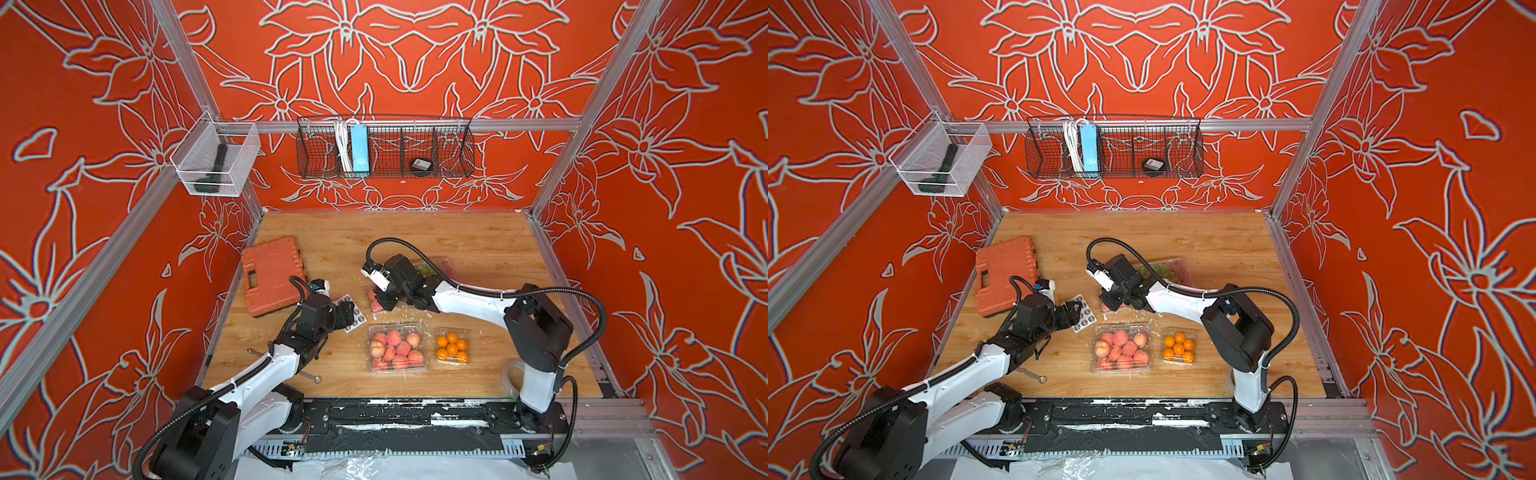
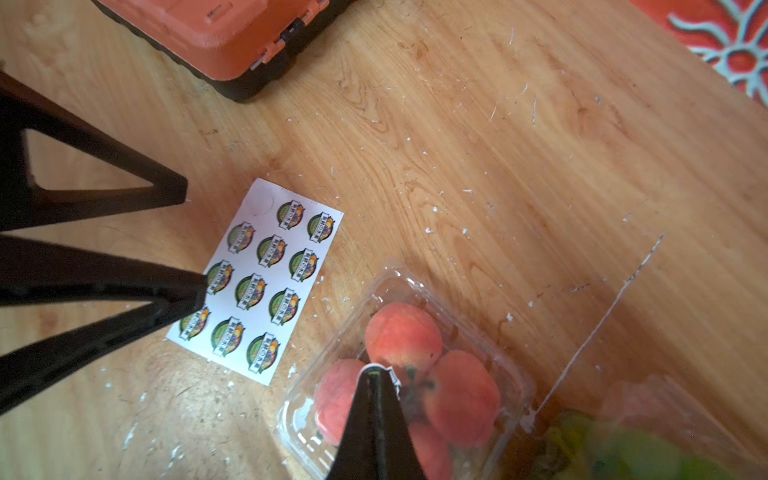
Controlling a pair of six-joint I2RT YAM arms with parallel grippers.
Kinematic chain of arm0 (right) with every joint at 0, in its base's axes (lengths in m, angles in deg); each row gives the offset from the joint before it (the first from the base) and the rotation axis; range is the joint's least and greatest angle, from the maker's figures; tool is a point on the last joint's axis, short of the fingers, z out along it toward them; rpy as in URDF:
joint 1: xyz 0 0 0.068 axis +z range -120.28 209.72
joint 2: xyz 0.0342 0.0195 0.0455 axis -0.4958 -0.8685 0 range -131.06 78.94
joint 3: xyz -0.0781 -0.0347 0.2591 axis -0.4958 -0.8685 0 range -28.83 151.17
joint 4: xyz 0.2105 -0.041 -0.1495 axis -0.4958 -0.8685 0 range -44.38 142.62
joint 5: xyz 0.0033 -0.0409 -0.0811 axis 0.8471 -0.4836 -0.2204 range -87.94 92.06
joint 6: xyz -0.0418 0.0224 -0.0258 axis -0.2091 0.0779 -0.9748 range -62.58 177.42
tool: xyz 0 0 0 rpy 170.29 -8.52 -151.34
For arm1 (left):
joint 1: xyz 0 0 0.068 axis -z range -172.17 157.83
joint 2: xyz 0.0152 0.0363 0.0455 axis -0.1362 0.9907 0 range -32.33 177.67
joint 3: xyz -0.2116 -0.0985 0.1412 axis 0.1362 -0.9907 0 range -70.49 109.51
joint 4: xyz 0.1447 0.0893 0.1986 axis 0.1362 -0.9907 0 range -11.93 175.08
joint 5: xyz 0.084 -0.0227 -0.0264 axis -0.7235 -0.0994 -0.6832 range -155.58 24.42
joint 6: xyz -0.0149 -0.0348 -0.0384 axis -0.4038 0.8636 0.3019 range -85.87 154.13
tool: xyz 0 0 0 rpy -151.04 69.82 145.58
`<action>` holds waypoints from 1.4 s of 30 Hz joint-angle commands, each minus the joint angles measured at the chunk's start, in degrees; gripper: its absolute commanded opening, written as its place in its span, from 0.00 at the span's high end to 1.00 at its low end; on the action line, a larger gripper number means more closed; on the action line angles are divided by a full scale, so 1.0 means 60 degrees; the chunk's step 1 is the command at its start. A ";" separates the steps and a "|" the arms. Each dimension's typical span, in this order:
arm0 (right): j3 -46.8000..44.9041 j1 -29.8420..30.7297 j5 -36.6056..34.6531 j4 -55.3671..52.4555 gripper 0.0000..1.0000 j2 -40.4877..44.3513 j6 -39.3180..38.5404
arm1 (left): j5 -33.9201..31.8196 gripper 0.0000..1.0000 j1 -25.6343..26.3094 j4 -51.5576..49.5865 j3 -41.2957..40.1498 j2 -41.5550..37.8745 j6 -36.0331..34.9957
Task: Label fruit boxes
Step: Stick the label on the fruit box.
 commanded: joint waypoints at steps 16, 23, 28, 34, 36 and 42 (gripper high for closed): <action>0.0016 -0.0018 -0.0222 -0.0382 1.00 -0.0921 -0.0036 | 0.0315 0.20 -0.0015 0.0395 -0.0111 0.0155 -0.0018; -0.0342 -0.0006 -0.0540 -0.0363 0.90 -0.0687 -0.0063 | 0.0438 0.20 0.0039 0.0503 -0.0103 0.0058 0.0005; -0.0680 0.0015 -0.0001 -0.0047 0.71 -0.0002 -0.0165 | 0.0287 0.20 0.0117 0.0469 -0.0012 0.0315 0.0014; -0.0549 -0.0016 0.0380 -0.0010 0.60 0.0571 -0.0374 | 0.0150 0.15 0.0219 0.0359 0.0010 0.0251 0.0060; -0.0546 -0.0026 0.0481 0.0048 0.58 0.0789 -0.0365 | 0.0125 0.13 0.0232 0.0351 -0.0034 0.0269 0.0056; -0.1267 -0.0028 0.0585 0.0433 0.39 0.2170 0.0159 | -0.0241 0.02 0.0549 0.0421 -0.0108 0.0555 0.0191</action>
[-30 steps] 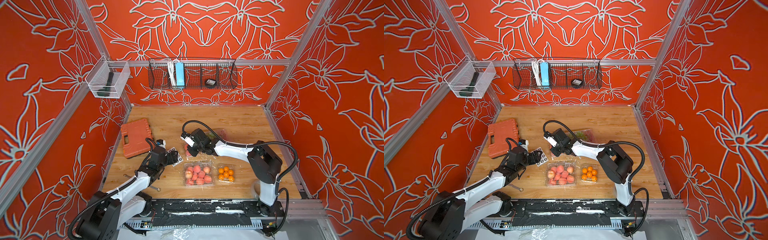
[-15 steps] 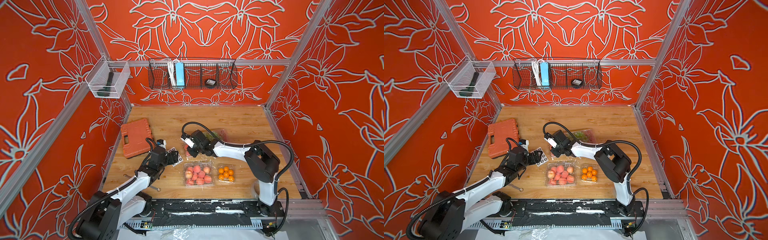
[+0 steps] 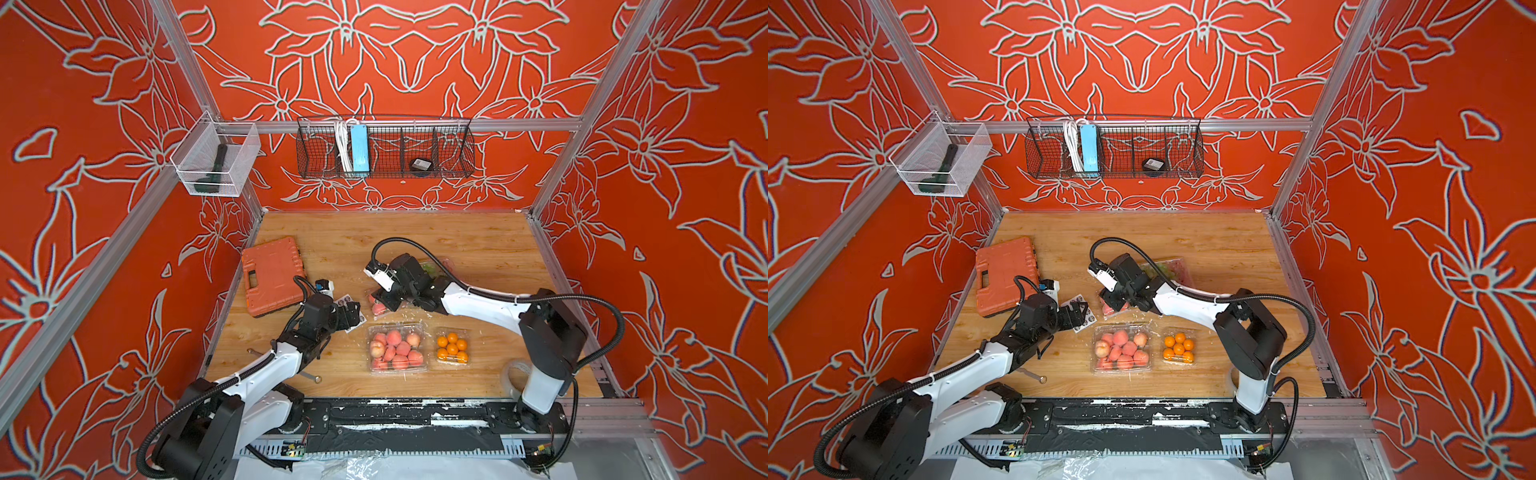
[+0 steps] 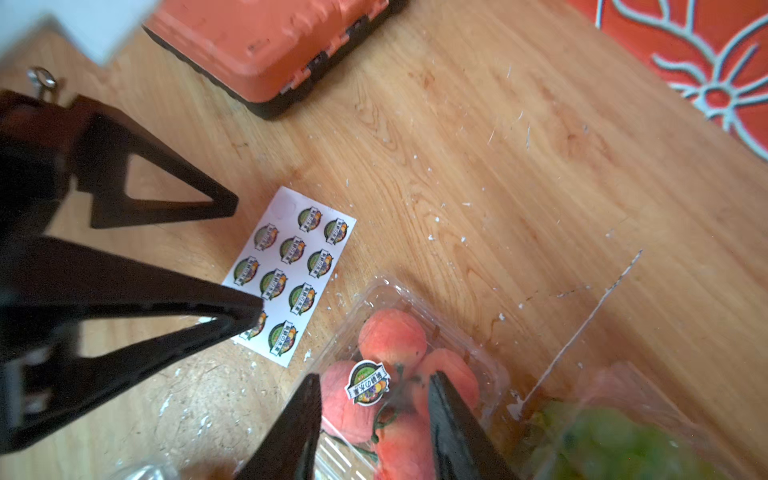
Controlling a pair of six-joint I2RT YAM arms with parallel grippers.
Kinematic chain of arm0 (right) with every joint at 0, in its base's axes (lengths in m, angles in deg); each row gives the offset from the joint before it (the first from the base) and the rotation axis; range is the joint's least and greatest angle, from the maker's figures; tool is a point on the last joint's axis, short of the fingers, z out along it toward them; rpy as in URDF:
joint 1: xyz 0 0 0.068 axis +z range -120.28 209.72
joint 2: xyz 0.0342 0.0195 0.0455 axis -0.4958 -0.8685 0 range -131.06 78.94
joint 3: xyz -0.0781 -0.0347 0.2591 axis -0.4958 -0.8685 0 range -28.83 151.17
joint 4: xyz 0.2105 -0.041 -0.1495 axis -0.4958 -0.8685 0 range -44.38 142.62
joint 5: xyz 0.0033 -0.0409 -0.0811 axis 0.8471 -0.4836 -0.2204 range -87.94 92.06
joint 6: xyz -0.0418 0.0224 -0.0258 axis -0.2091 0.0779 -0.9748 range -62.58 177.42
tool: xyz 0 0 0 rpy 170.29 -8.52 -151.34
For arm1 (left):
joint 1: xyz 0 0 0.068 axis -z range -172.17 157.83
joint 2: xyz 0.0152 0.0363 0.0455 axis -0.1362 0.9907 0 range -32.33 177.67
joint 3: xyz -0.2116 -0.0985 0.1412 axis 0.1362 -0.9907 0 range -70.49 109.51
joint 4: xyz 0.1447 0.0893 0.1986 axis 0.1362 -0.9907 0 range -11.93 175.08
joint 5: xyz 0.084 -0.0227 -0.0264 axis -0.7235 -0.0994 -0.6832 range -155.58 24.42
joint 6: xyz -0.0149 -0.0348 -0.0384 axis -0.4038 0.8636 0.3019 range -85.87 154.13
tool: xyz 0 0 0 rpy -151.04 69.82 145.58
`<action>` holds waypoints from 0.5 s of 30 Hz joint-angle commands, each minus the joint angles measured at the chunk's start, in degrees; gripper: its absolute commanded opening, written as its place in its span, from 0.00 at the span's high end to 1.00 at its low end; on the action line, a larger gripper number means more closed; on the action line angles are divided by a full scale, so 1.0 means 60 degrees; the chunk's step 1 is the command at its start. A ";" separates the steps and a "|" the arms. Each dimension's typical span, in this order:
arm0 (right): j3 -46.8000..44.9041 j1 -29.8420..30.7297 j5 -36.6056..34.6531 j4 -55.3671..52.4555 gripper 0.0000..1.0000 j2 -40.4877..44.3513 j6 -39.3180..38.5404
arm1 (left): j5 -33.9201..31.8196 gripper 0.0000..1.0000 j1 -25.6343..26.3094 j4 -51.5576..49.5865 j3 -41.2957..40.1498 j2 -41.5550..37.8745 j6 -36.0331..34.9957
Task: Label fruit boxes
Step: Stick the label on the fruit box.
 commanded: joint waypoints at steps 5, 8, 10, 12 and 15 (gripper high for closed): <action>-0.1700 -0.0005 0.0198 0.0794 0.02 0.2398 0.0763 | -0.1596 0.02 0.1190 -0.0256 0.0516 0.1160 0.0536; -0.2296 -0.0007 -0.0019 0.0710 0.02 0.3001 0.0819 | -0.2606 0.02 0.1305 -0.0675 0.0755 0.1739 0.0827; -0.2790 -0.0007 -0.0113 0.0825 0.02 0.3375 0.0893 | -0.3099 0.02 0.1305 -0.0532 0.0833 0.2127 0.0984; -0.3147 -0.0001 -0.0132 0.0970 0.02 0.3664 0.0938 | -0.3028 0.02 0.1311 -0.0640 0.1151 0.2683 0.0996; -0.3423 -0.0009 -0.0031 0.0920 0.02 0.4032 0.0970 | -0.3323 0.02 0.1378 -0.0489 0.1411 0.3538 0.1111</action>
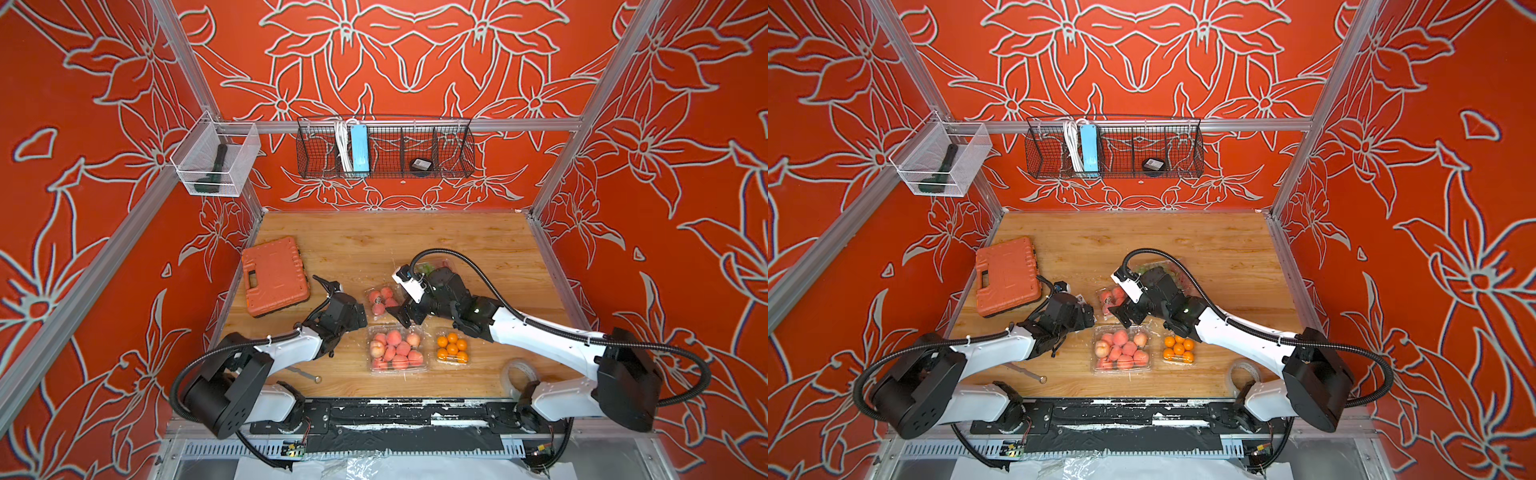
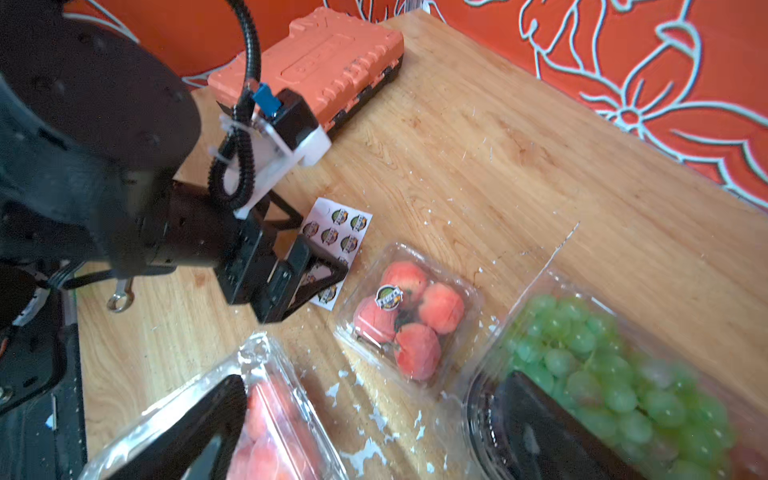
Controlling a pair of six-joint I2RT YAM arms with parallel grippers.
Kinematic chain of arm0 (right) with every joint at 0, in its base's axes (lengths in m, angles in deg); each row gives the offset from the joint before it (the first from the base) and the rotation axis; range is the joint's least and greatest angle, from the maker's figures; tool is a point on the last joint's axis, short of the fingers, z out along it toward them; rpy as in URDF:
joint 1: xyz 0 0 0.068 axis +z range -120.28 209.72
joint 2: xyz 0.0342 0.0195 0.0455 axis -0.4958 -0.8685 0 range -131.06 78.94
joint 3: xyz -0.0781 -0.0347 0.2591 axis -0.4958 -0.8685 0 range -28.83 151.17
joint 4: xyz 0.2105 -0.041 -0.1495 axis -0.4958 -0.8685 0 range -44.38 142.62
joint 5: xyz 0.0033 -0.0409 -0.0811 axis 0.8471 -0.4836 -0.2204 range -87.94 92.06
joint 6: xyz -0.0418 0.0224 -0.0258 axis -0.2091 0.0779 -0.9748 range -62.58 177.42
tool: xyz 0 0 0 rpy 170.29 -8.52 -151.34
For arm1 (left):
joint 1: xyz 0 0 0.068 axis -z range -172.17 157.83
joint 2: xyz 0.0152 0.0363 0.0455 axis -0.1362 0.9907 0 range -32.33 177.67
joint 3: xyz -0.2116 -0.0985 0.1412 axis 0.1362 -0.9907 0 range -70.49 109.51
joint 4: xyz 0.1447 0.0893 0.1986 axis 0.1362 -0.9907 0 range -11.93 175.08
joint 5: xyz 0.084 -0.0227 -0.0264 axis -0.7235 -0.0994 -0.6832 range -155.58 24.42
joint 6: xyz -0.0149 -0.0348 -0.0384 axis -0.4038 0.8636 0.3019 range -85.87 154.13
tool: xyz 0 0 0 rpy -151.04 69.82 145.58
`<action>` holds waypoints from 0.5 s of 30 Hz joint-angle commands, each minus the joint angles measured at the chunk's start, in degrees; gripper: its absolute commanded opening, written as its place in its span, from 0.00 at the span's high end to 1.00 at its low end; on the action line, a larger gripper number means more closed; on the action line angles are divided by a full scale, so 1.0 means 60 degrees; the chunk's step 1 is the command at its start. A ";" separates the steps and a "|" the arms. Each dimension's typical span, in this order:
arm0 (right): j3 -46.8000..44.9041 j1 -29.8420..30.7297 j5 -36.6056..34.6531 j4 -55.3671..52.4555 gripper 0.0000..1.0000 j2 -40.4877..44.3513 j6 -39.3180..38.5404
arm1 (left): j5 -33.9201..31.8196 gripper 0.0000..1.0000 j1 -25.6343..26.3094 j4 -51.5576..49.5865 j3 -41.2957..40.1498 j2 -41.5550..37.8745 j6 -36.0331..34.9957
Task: Label fruit boxes
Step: Stick the label on the fruit box, then pick up the label sticker from the center of the board.
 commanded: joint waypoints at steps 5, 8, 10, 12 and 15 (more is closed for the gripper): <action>-0.0653 -0.0001 0.0197 0.0235 0.02 0.0966 0.0246 | -0.1384 0.02 0.0369 -0.0616 0.0653 0.1712 0.0840; -0.0937 -0.0010 0.0475 0.0242 0.02 0.1315 0.0294 | -0.2603 0.02 0.1239 -0.2018 0.1080 0.1966 0.1704; -0.1152 -0.0008 0.0661 0.0331 0.02 0.1563 0.0396 | -0.3071 0.02 0.1633 -0.2943 0.1451 0.2379 0.2185; -0.1329 0.0011 0.0877 0.0405 0.02 0.1799 0.0513 | -0.3350 0.02 0.2100 -0.4016 0.1890 0.2815 0.2771; -0.1542 0.0044 0.1150 0.0302 0.02 0.2132 0.0647 | -0.3244 0.02 0.2401 -0.4726 0.1935 0.2832 0.3217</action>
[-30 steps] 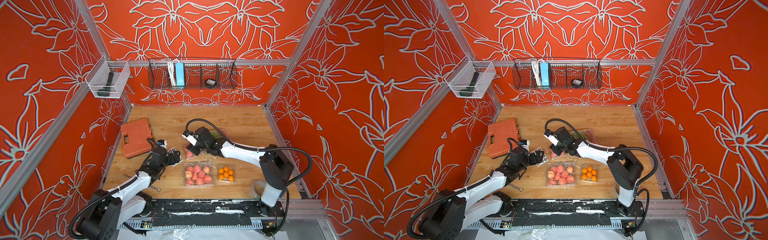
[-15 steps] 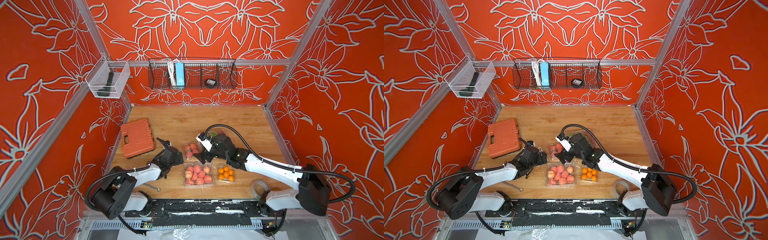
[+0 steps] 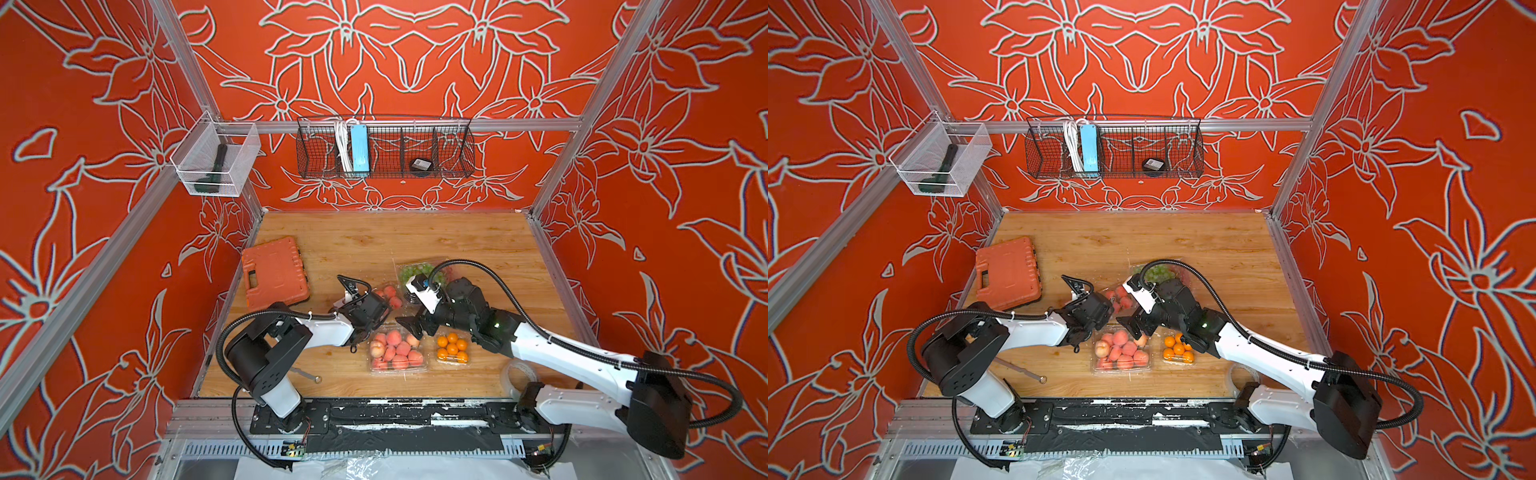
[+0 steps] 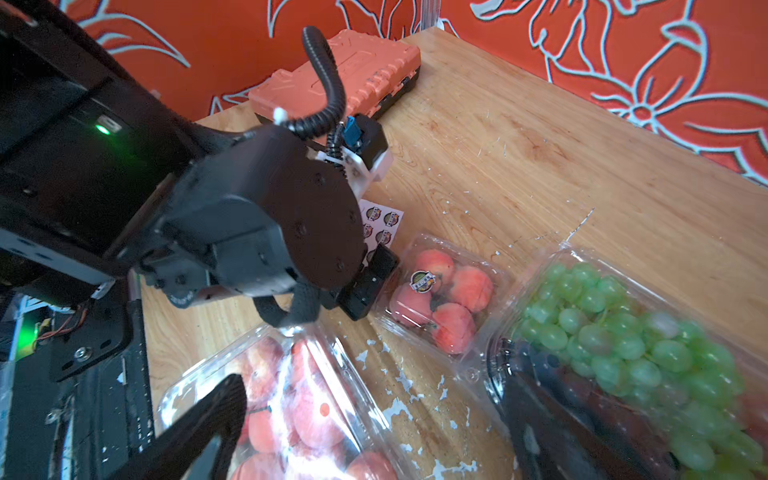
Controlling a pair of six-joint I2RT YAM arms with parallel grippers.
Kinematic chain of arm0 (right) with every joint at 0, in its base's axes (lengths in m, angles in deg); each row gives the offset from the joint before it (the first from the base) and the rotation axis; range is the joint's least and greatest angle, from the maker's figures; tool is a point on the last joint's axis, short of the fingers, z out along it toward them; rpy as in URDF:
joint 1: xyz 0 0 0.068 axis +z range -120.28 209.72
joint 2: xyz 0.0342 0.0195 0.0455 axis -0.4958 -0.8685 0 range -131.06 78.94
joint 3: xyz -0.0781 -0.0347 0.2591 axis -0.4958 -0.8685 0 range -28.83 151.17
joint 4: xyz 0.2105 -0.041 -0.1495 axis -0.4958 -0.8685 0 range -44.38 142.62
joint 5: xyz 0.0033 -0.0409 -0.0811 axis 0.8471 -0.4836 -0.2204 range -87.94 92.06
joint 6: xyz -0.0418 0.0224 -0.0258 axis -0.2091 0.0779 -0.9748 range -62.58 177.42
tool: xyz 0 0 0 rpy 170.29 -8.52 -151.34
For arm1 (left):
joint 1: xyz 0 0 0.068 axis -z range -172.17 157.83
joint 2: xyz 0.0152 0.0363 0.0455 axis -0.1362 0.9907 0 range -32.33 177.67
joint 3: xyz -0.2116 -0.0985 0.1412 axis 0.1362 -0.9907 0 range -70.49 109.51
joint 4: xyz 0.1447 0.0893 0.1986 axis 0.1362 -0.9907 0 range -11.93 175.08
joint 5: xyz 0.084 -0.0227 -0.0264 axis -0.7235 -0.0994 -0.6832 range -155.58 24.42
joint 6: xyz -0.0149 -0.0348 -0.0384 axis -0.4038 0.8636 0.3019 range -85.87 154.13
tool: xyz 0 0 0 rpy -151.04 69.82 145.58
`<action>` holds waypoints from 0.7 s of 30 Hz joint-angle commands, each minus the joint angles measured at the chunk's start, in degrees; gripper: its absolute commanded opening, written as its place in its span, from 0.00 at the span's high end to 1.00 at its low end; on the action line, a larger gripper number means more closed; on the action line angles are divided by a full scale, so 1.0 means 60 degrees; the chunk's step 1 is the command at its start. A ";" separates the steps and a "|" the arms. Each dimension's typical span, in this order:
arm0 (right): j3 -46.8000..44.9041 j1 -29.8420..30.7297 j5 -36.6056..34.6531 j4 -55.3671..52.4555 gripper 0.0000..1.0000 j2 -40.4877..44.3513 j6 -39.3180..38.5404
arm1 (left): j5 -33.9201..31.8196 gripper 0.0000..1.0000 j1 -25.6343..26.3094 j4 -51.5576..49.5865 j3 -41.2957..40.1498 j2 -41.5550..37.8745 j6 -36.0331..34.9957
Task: Label fruit boxes
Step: Pick up the label sticker from the center of the board.
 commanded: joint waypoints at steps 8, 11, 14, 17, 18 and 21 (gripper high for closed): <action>-0.0745 0.0136 0.0690 0.0026 0.02 0.1297 0.0469 | 0.2031 0.24 -0.0536 -0.1747 -0.0404 0.1008 -0.0168; -0.0818 0.0147 0.0705 -0.0049 0.02 0.1683 0.0471 | 0.2009 0.25 -0.0556 -0.1763 -0.0063 0.1801 -0.0190; -0.0969 0.0145 0.0825 0.0054 0.02 0.2027 0.0501 | 0.2206 0.34 -0.0732 -0.1318 -0.0205 0.1912 -0.0274; -0.1056 0.0154 0.0997 0.0162 0.02 0.2129 0.0577 | 0.2222 0.49 -0.0771 -0.1103 -0.0339 0.1894 -0.0270; -0.1054 0.0165 0.1051 0.0183 0.02 0.2122 0.0585 | 0.2264 0.55 -0.0786 -0.1039 -0.0378 0.1876 -0.0321; -0.1092 0.0155 0.1029 0.0235 0.02 0.2096 0.0602 | 0.2172 0.59 -0.0798 -0.0856 -0.0524 0.1562 -0.0352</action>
